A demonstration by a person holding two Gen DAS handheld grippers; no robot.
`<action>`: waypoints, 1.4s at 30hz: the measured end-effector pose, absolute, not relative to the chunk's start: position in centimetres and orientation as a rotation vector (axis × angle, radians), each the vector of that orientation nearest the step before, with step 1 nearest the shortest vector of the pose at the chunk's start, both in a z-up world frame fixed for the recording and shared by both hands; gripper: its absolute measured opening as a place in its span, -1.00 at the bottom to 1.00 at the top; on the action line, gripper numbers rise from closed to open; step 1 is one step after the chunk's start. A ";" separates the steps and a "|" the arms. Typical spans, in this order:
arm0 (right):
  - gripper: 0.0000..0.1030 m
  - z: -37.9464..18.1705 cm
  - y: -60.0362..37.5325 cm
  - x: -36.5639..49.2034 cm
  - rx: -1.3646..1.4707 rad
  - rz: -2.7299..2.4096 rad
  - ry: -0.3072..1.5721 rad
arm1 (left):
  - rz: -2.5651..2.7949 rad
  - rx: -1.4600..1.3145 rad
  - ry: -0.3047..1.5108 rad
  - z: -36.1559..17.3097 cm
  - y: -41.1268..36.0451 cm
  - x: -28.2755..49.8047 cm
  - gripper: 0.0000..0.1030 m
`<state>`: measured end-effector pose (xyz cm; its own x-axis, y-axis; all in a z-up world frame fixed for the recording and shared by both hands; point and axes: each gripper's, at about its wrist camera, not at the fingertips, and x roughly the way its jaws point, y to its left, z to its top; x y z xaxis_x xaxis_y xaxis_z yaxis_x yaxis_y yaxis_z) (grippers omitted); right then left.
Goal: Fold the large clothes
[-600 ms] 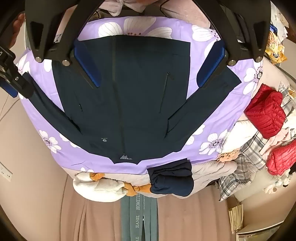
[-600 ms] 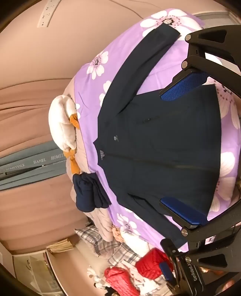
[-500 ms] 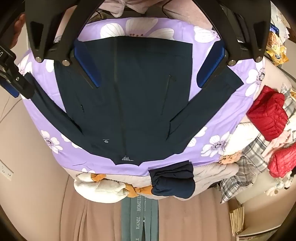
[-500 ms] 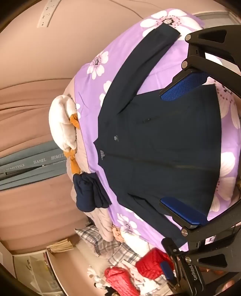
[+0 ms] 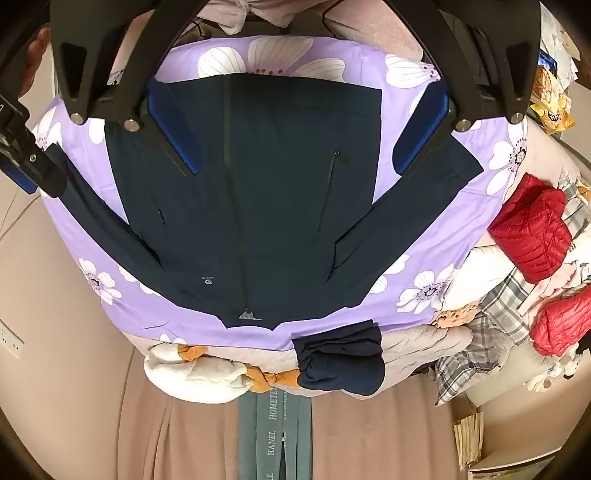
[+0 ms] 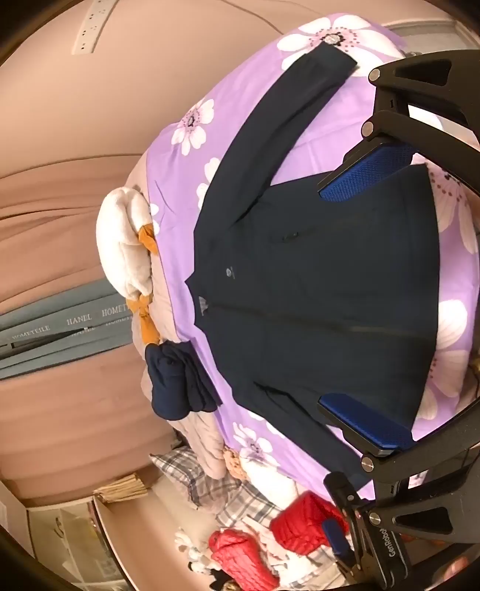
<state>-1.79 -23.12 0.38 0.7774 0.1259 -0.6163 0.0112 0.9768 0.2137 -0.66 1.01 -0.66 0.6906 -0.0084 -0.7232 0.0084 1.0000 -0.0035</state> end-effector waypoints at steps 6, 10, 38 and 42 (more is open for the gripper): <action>1.00 0.4 -23.3 -1.8 0.212 0.065 0.677 | -0.008 0.003 0.812 -0.4 0.9 -0.4 1.00; 1.00 0.4 -23.0 -1.9 0.212 0.065 0.677 | -0.009 0.007 0.813 -0.3 0.8 -0.5 1.00; 1.00 0.4 -22.3 -2.0 0.213 0.070 0.678 | 0.002 0.015 0.810 -0.6 0.6 -0.3 1.00; 1.00 0.4 -22.4 -1.9 0.217 0.069 0.680 | 0.003 0.021 0.806 -0.6 0.5 -0.4 1.00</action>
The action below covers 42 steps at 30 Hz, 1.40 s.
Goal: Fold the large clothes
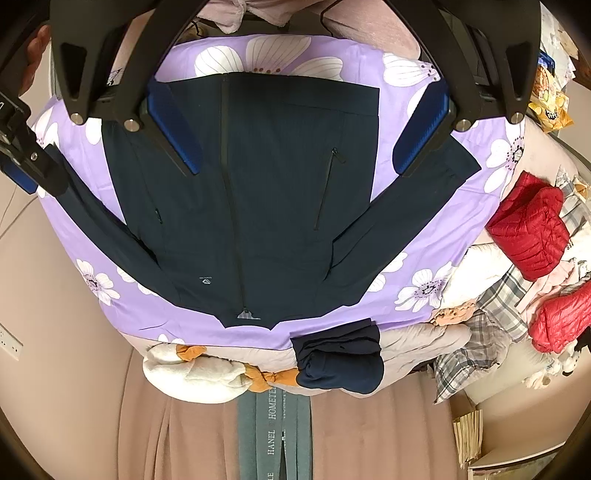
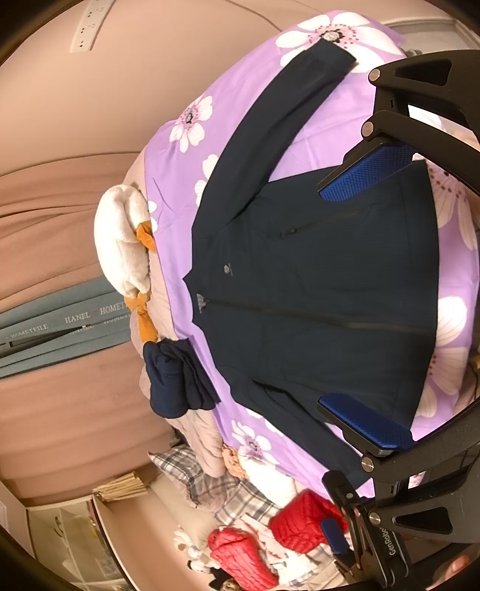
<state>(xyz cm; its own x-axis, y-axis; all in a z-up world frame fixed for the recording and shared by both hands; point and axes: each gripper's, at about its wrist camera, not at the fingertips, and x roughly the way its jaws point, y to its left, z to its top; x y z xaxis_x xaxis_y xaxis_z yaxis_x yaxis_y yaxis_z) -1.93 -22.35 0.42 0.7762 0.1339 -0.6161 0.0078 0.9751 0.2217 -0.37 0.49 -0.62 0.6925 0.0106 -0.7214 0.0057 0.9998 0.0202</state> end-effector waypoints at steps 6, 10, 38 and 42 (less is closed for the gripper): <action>1.00 0.4 -22.4 -2.0 0.219 0.069 0.680 | 0.007 0.019 0.807 -0.6 0.4 -0.3 1.00; 1.00 0.4 -22.0 -2.1 0.226 0.069 0.681 | 0.010 0.020 0.809 -0.6 0.3 -0.3 1.00; 1.00 -0.2 -22.5 -2.3 0.249 0.073 0.679 | 0.013 0.016 0.813 -1.1 0.6 -0.3 1.00; 1.00 -0.9 -24.4 -2.7 0.376 0.155 0.582 | -0.066 -0.056 0.821 -2.3 1.4 0.5 1.00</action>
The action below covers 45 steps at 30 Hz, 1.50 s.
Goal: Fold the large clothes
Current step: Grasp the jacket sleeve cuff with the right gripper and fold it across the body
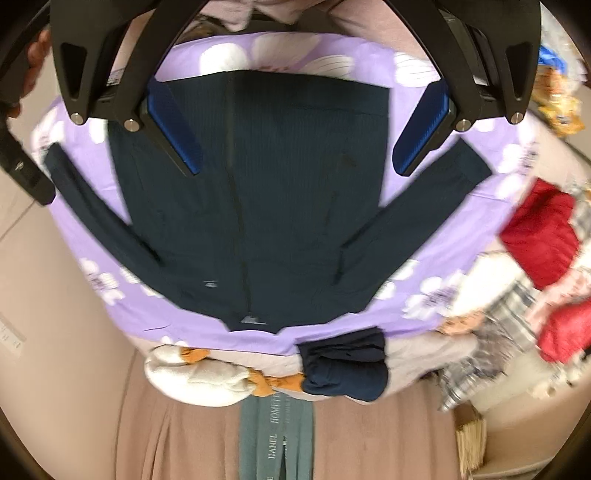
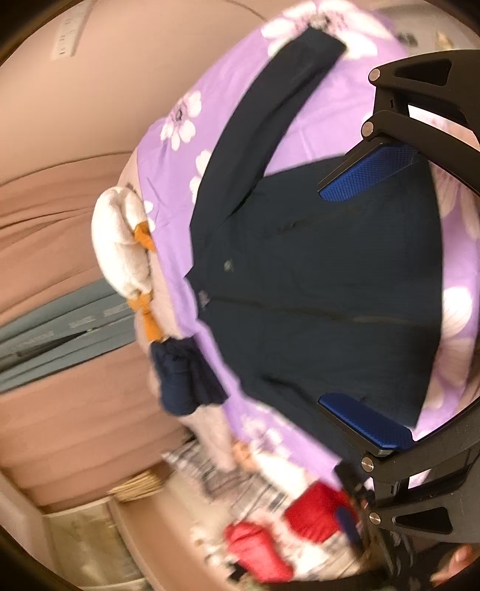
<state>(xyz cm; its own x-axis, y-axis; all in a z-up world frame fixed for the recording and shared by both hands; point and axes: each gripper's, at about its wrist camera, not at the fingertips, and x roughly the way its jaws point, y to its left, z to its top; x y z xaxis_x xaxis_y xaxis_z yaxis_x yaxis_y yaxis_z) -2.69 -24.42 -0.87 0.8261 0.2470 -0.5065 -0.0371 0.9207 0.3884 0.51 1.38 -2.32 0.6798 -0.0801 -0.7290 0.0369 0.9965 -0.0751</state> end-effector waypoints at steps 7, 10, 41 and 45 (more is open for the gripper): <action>1.00 -7.5 -30.4 -2.9 0.651 0.140 0.541 | -0.261 -0.329 0.962 -9.5 4.0 4.1 1.00; 1.00 -11.0 -33.8 -3.6 0.749 0.066 0.542 | -0.266 -0.321 0.985 -11.7 3.7 4.5 0.99; -0.33 -19.6 -53.2 -2.8 0.986 -0.598 0.318 | -0.371 -0.311 0.993 -14.7 -0.1 9.0 0.99; -0.57 -16.7 -53.3 -1.5 0.883 -0.610 0.306 | -0.320 -0.333 0.981 -14.6 2.0 9.9 0.99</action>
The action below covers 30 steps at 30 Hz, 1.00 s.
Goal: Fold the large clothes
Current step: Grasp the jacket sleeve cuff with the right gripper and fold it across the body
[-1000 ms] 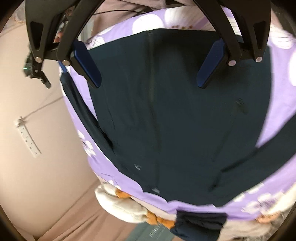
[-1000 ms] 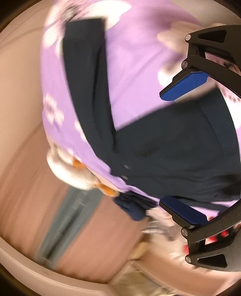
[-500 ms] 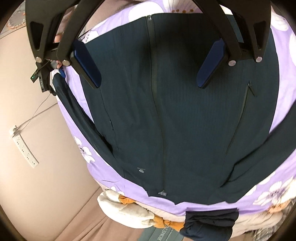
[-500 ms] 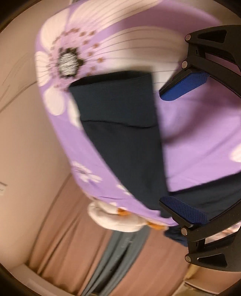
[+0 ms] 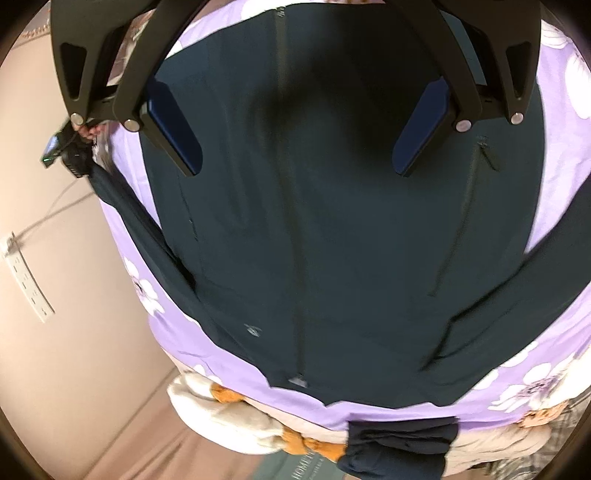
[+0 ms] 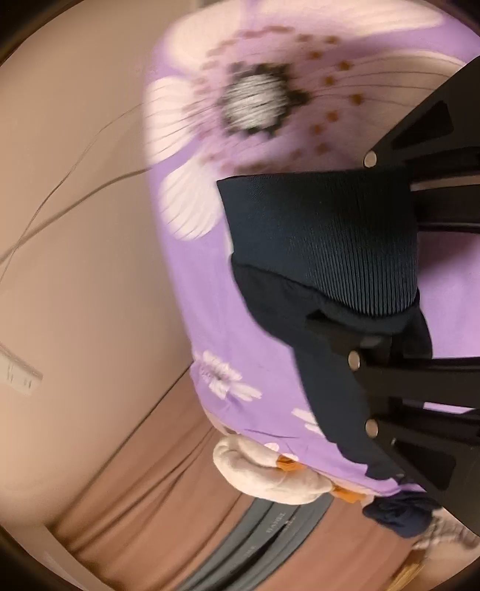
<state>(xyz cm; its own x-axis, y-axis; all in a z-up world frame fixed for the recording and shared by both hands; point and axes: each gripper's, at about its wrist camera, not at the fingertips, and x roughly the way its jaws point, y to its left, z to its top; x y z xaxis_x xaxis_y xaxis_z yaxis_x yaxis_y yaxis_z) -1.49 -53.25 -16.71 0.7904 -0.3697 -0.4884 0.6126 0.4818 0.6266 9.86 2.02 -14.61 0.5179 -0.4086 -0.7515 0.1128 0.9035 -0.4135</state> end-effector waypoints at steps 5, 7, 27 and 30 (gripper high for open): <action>-0.58 -9.0 -50.5 2.8 0.688 -0.562 0.276 | -0.238 -0.358 0.945 -13.9 5.9 10.6 0.99; -0.58 -4.8 -47.8 5.9 0.529 -0.532 0.300 | -0.198 -0.373 0.930 -13.6 7.5 10.7 0.99; -0.61 -14.5 -0.8 28.6 -0.661 0.102 0.616 | 0.056 -0.531 0.882 -15.8 20.8 11.2 0.99; -0.47 -18.4 2.5 27.4 -0.788 0.151 0.714 | 0.074 -0.527 0.895 -16.3 21.0 11.6 0.99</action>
